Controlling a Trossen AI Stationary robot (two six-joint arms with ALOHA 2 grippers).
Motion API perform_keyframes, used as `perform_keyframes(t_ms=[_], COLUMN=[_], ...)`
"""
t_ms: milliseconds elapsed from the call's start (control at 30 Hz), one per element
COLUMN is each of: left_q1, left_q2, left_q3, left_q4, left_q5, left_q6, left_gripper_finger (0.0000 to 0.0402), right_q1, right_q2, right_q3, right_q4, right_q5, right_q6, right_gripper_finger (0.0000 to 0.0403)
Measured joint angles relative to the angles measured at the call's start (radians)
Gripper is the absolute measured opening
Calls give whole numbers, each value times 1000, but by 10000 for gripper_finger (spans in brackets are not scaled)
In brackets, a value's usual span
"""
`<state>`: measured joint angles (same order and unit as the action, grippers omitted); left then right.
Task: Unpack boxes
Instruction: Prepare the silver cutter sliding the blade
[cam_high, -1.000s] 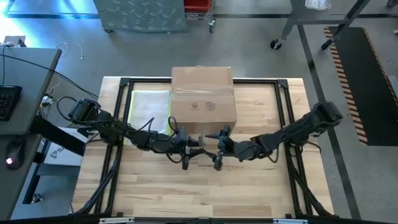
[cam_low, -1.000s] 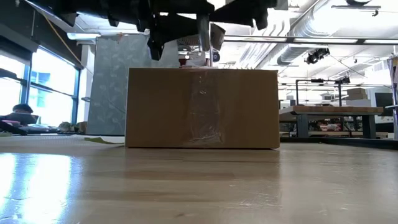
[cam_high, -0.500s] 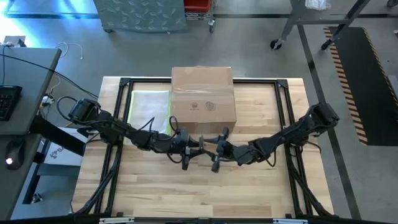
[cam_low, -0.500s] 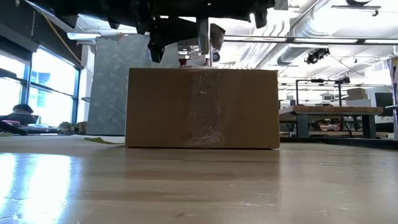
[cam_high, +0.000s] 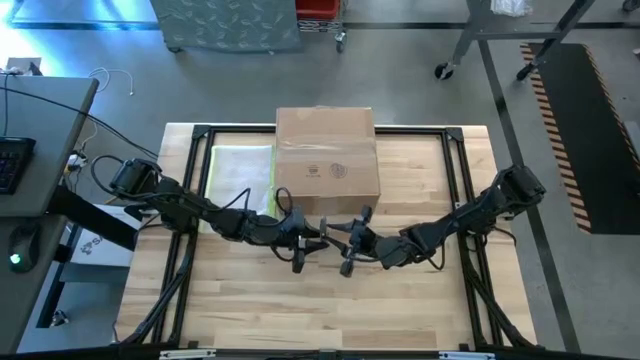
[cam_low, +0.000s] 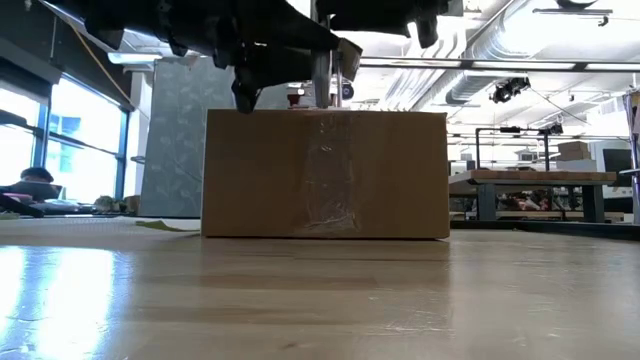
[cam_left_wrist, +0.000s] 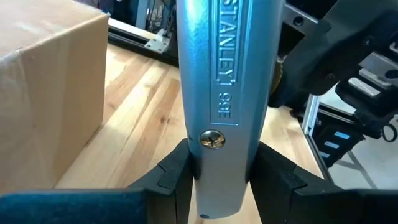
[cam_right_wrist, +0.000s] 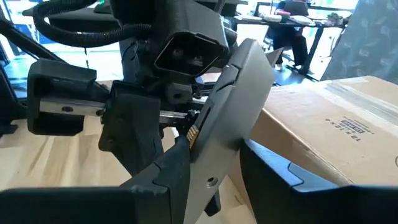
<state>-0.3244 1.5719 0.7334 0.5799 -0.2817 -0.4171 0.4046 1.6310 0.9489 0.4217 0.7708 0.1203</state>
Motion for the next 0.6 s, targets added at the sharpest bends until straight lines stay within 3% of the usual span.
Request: perform_keyframes(t_ms=[467, 600], left_q1=[-1, -8], left_q2=[0, 4], left_q3=[0, -3], left_q4=[-35, -64], left_q5=[-24, 5], left_q6=[6, 20], left_gripper_finger=[106, 106], right_q1=[-3, -8], right_q2=[0, -5], right_q3=[0, 1], right_q4=[7, 52], right_q5=[31, 146], right_q6=[84, 112], right_gripper_finger=[119, 119])
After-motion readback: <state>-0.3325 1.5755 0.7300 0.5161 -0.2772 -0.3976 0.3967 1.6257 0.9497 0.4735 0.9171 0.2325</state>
